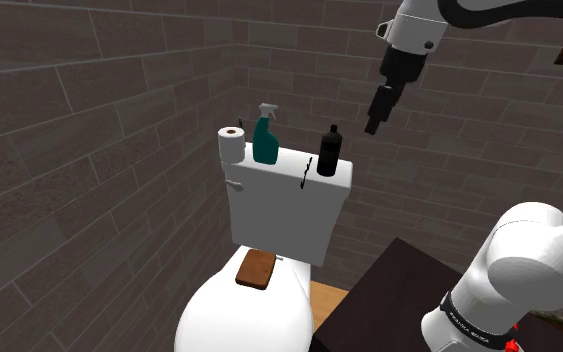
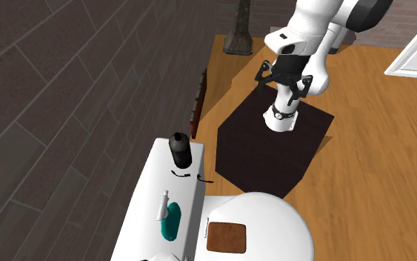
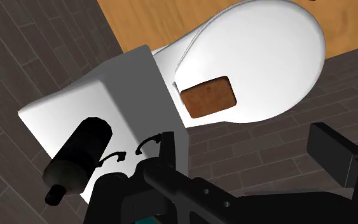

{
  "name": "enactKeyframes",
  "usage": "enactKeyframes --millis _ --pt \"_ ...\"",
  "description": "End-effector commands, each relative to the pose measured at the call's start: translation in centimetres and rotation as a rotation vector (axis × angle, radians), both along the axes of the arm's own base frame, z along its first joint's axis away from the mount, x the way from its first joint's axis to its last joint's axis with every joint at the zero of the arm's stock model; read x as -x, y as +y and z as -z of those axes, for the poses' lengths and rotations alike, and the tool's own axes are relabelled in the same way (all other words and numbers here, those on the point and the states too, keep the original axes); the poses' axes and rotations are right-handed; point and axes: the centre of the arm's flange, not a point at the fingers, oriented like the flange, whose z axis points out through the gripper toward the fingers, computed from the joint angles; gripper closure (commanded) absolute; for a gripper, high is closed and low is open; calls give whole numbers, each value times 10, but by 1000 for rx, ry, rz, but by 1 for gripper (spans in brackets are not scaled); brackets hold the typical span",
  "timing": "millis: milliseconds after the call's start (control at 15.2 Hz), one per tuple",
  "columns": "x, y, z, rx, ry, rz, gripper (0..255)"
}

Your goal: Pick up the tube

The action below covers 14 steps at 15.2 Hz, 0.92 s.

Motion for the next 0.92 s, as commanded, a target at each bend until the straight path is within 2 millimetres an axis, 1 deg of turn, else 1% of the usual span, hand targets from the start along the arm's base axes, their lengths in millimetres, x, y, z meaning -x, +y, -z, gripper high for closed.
enactKeyframes --millis 0,396,858 --pt "0 0 0 0 0 0 0" --pt "-19 -43 50 33 -177 -13 0" --pt "-52 -95 101 72 -384 -29 0"
